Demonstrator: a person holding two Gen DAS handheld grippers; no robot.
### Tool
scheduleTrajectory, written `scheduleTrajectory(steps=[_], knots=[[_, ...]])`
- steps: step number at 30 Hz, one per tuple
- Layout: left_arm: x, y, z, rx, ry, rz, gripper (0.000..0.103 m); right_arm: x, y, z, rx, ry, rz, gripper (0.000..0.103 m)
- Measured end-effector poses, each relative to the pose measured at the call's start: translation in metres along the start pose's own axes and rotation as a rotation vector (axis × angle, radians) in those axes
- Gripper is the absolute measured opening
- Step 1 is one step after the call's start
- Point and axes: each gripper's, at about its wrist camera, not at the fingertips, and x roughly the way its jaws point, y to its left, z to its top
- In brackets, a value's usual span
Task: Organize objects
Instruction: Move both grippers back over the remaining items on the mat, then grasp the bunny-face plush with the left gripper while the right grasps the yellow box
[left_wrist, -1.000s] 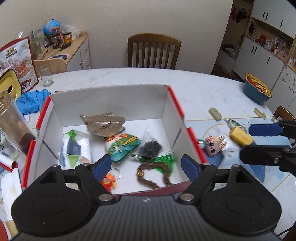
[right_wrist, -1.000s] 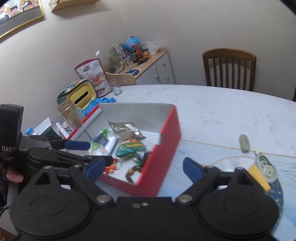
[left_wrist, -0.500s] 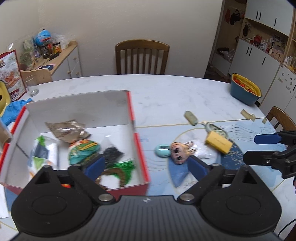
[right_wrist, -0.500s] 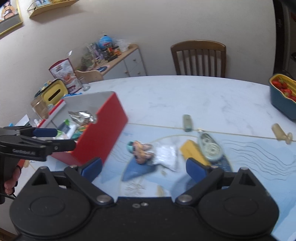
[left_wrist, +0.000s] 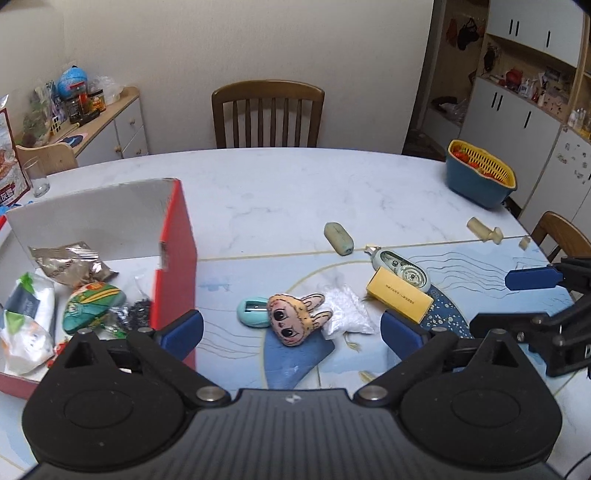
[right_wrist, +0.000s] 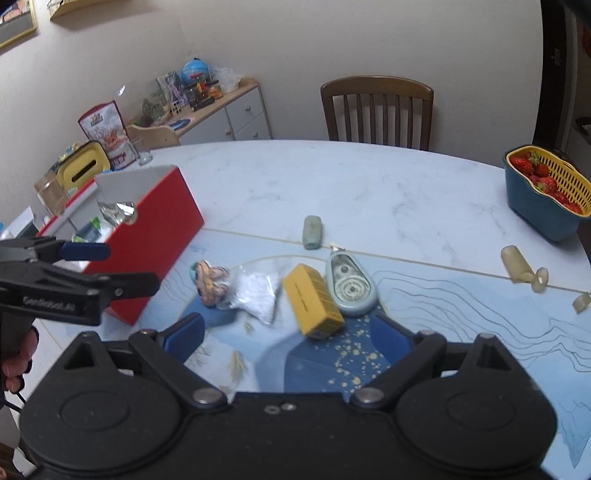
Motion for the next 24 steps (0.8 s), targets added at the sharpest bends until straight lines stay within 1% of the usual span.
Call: scheduleTrajectory(steps=[3,5,8,16,22,24], knots=[[0.010,-0.010,0.001,0.009,-0.003,0.011,0.103,0.007,-0.004,-0.003,-0.009,0.020,0.005,0.093],[0.018,-0.016,0.002,0.013,0.001,0.035,0.103,0.012,-0.004,-0.004,-0.025,0.034,0.012,0.089],[0.027,-0.019,0.002,-0.004,-0.003,0.049,0.103,0.018,-0.005,-0.004,-0.046,0.050,0.019,0.085],[0.053,-0.019,0.002,-0.059,0.008,0.068,0.103,0.037,-0.004,0.000,-0.103,0.063,0.015,0.079],[0.069,-0.013,0.001,-0.097,0.042,0.074,0.102,0.053,-0.005,0.005,-0.124,0.072,0.015,0.072],[0.073,-0.011,0.001,-0.107,0.052,0.072,0.101,0.059,-0.005,0.007,-0.122,0.074,0.019,0.068]])
